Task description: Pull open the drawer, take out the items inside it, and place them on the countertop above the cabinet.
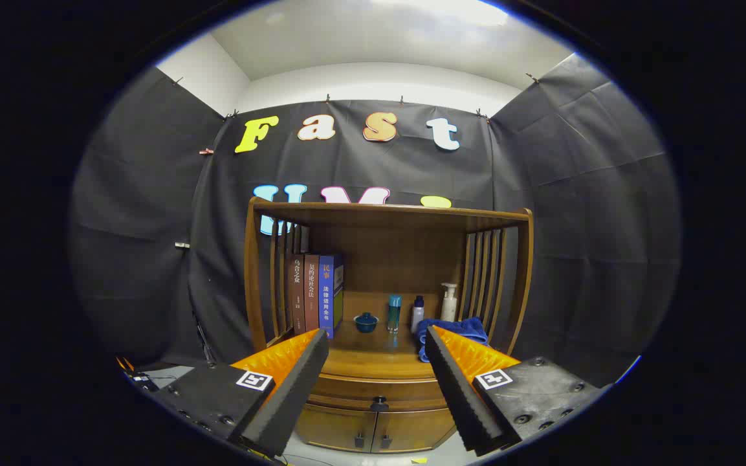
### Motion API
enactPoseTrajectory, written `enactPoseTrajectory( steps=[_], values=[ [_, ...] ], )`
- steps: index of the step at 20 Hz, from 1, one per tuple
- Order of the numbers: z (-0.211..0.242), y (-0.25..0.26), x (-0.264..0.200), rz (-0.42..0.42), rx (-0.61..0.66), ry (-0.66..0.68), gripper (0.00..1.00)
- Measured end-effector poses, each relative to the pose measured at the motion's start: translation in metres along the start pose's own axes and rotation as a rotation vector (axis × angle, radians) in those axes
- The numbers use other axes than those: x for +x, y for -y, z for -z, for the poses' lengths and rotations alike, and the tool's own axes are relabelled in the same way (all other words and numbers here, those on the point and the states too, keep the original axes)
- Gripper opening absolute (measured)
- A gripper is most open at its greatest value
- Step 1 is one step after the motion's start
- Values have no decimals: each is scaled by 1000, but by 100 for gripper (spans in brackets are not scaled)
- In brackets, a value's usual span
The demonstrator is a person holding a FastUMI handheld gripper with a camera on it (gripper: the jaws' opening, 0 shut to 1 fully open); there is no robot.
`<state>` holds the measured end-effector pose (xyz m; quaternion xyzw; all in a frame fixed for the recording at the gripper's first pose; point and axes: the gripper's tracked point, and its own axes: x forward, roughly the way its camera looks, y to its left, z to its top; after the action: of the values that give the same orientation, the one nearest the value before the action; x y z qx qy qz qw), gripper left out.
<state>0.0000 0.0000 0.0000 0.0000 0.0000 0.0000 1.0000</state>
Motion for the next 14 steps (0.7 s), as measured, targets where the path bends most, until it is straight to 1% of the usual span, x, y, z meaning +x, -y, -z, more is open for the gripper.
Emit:
enactPoseTrajectory(
  steps=[4, 14],
  values=[
    [1, 2, 3, 9, -16, -12, 98],
    [-8, 11, 10, 26, -9, -4, 98]
  ],
)
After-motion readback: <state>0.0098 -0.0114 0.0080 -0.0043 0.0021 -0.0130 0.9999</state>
